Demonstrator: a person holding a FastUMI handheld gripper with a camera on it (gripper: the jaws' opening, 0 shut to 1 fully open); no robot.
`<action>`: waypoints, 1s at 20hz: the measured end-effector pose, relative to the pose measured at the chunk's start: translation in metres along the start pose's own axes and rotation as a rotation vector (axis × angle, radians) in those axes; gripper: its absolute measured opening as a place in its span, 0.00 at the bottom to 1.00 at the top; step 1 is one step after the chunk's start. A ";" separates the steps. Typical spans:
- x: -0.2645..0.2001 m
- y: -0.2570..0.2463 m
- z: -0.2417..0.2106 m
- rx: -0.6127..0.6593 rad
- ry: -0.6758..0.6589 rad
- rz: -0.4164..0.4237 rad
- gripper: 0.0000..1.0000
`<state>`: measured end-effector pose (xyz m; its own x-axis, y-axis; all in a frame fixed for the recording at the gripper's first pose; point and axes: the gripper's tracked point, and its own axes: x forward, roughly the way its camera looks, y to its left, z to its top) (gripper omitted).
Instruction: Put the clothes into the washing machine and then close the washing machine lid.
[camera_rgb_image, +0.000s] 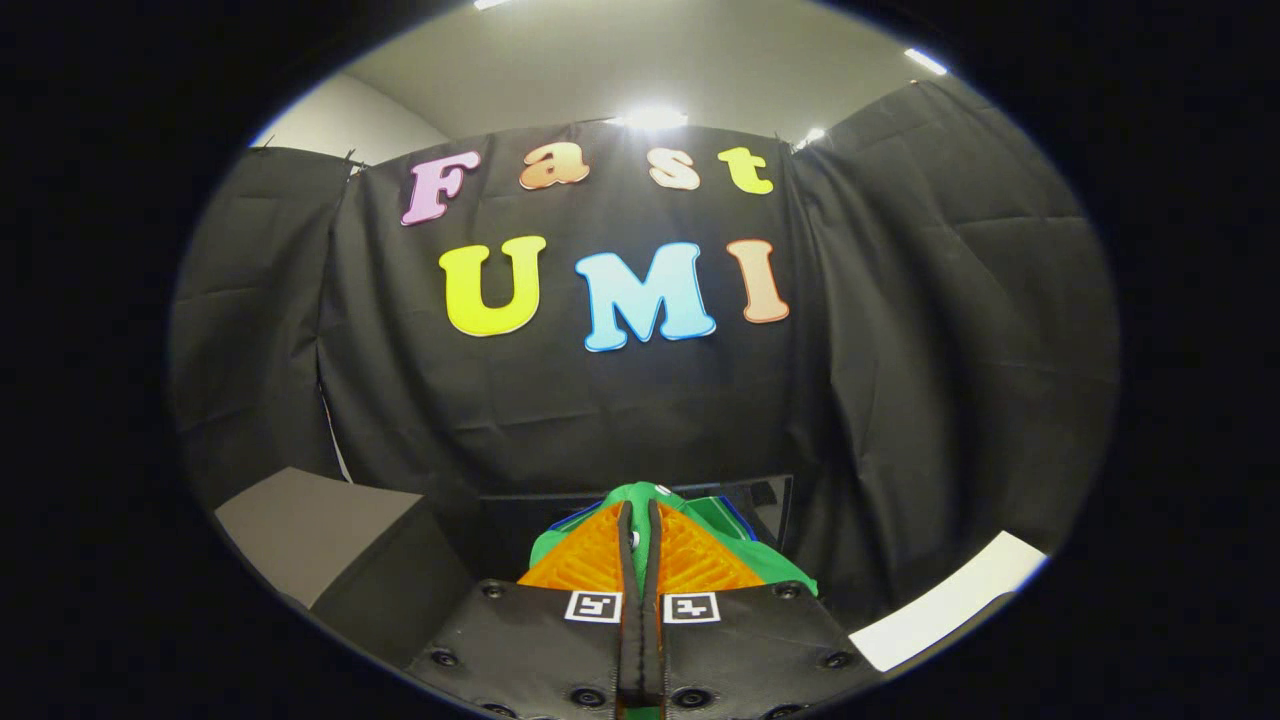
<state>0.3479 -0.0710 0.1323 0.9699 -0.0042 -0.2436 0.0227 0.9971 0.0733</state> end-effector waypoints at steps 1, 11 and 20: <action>0.003 -0.002 -0.012 0.017 0.018 0.006 0.01; 0.040 -0.017 -0.127 0.038 0.170 -0.010 0.02; 0.062 -0.031 -0.210 0.030 0.255 0.000 0.01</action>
<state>0.3567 -0.0866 -0.0878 0.8774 0.0195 -0.4794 0.0331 0.9943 0.1010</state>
